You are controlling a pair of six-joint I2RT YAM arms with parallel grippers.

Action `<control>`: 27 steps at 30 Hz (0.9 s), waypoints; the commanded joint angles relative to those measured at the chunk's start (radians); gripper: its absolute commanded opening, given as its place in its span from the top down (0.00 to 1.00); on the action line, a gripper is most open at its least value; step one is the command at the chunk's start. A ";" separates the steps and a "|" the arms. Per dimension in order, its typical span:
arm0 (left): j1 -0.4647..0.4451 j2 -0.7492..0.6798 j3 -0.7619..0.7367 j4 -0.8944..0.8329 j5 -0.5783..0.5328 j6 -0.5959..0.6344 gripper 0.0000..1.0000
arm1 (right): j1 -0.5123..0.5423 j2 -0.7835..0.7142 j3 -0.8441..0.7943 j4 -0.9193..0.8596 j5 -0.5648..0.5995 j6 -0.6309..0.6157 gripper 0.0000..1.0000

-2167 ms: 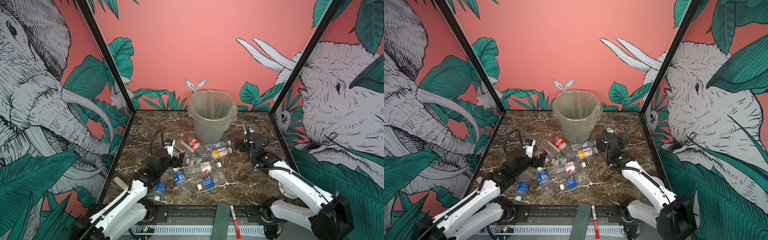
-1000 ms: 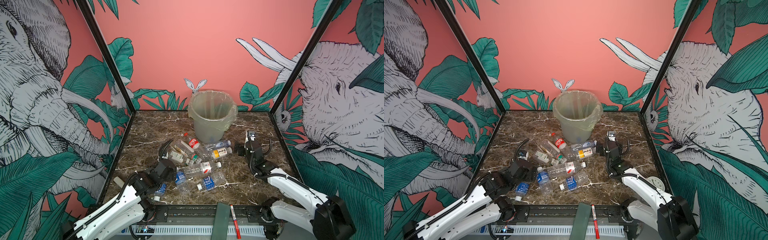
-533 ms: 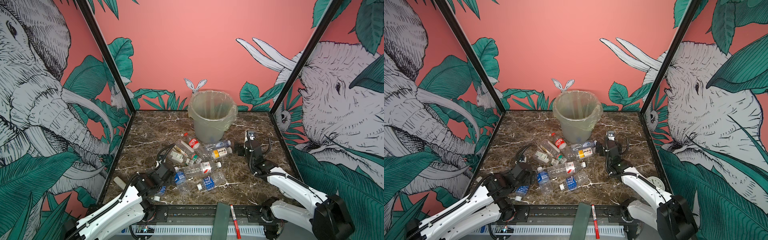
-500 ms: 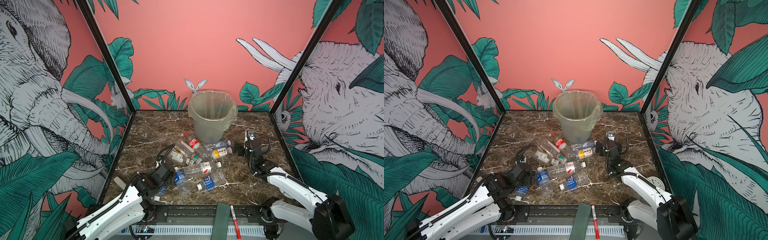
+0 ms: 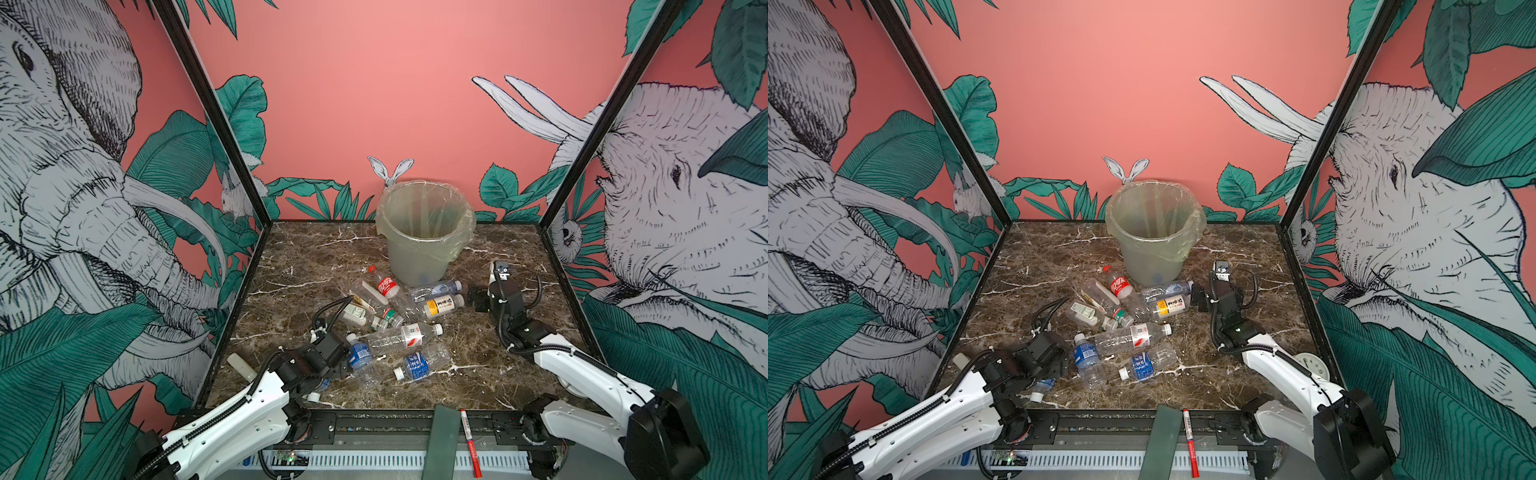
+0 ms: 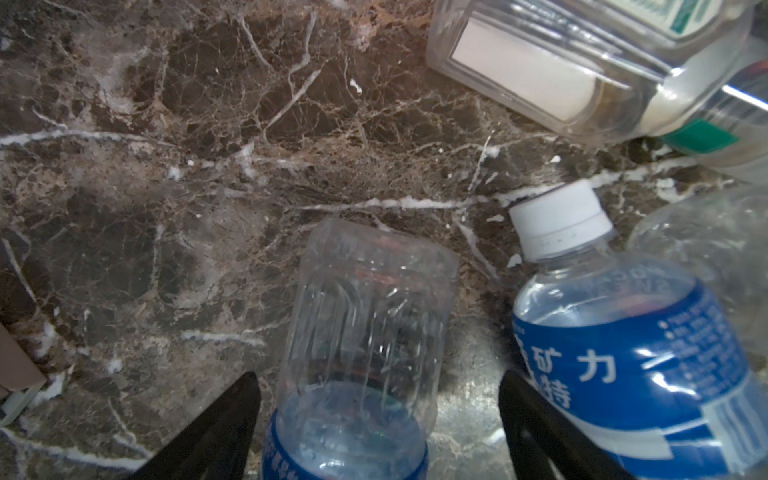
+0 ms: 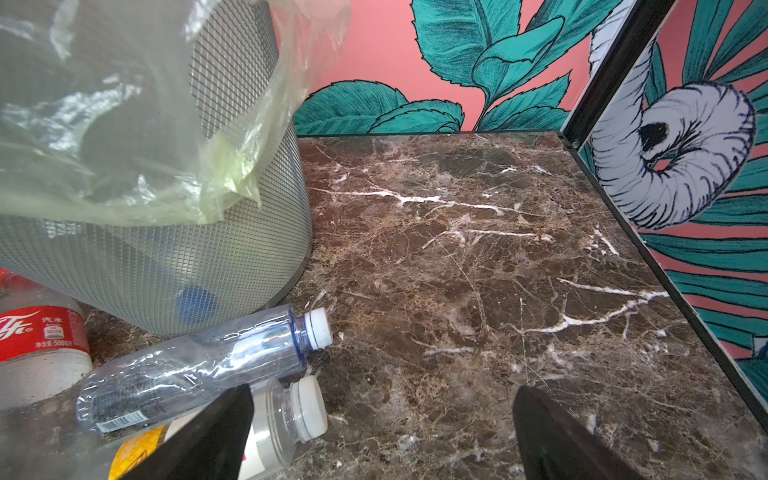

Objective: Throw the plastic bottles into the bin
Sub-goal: 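Close the left gripper around the clear ridged bottle nearest the robot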

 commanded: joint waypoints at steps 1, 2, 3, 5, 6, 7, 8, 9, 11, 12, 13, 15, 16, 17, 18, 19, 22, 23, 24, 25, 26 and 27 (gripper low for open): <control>-0.003 -0.001 -0.022 -0.025 -0.001 -0.056 0.09 | -0.004 0.008 0.002 0.042 -0.009 0.018 0.01; -0.003 -0.004 -0.023 -0.025 0.000 -0.058 0.09 | -0.003 0.011 0.002 0.042 -0.009 0.016 0.01; -0.003 -0.006 -0.029 -0.025 0.001 -0.061 0.09 | -0.003 0.015 0.004 0.040 -0.010 0.017 0.01; -0.003 -0.006 -0.036 -0.026 0.005 -0.069 0.09 | -0.005 0.021 0.007 0.040 -0.014 0.017 0.01; -0.003 -0.007 -0.040 -0.026 0.009 -0.076 0.09 | -0.004 0.023 0.007 0.041 -0.014 0.019 0.01; -0.004 -0.008 -0.043 -0.026 0.011 -0.083 0.09 | -0.004 0.025 0.008 0.040 -0.015 0.021 0.00; -0.004 -0.008 -0.047 -0.023 0.013 -0.086 0.09 | -0.003 0.025 0.007 0.040 -0.013 0.022 0.01; -0.004 -0.012 -0.050 -0.022 0.015 -0.088 0.09 | -0.004 0.023 0.005 0.042 -0.010 0.023 0.00; -0.003 -0.015 -0.059 -0.011 0.018 -0.089 0.10 | -0.004 0.020 0.002 0.042 -0.008 0.022 0.01; -0.003 -0.017 -0.062 -0.010 0.018 -0.091 0.10 | -0.004 0.020 0.003 0.043 -0.008 0.022 0.01; -0.004 -0.015 -0.063 -0.007 0.018 -0.091 0.10 | -0.004 0.022 0.002 0.043 -0.008 0.022 0.01; -0.003 -0.011 -0.066 -0.004 0.019 -0.090 0.14 | -0.004 0.024 0.004 0.043 -0.008 0.022 0.00; -0.003 -0.006 -0.066 0.000 0.023 -0.089 0.15 | -0.004 0.025 0.004 0.043 -0.006 0.022 0.00; -0.003 -0.003 -0.069 0.004 0.027 -0.091 0.15 | -0.004 0.025 0.006 0.039 -0.006 0.022 0.01; -0.004 0.001 -0.071 0.010 0.031 -0.092 0.16 | -0.003 0.023 0.006 0.038 -0.005 0.022 0.01; -0.004 0.006 -0.073 0.016 0.035 -0.093 0.17 | -0.004 0.022 0.005 0.038 -0.004 0.022 0.01; -0.004 0.016 -0.076 0.028 0.035 -0.092 0.18 | -0.005 0.023 0.006 0.037 -0.002 0.020 0.01; -0.004 0.017 -0.077 0.032 0.035 -0.091 0.19 | -0.004 0.025 0.007 0.036 -0.003 0.020 0.01; -0.003 0.019 -0.078 0.034 0.035 -0.090 0.19 | -0.003 0.028 0.008 0.035 -0.002 0.021 0.01; -0.004 0.020 -0.077 0.035 0.035 -0.090 0.20 | -0.004 0.029 0.008 0.036 -0.003 0.021 0.01; -0.003 0.019 -0.076 0.034 0.035 -0.090 0.21 | -0.003 0.032 0.010 0.035 -0.003 0.020 0.01; -0.003 0.019 -0.076 0.036 0.034 -0.089 0.21 | -0.004 0.034 0.011 0.034 -0.003 0.020 0.01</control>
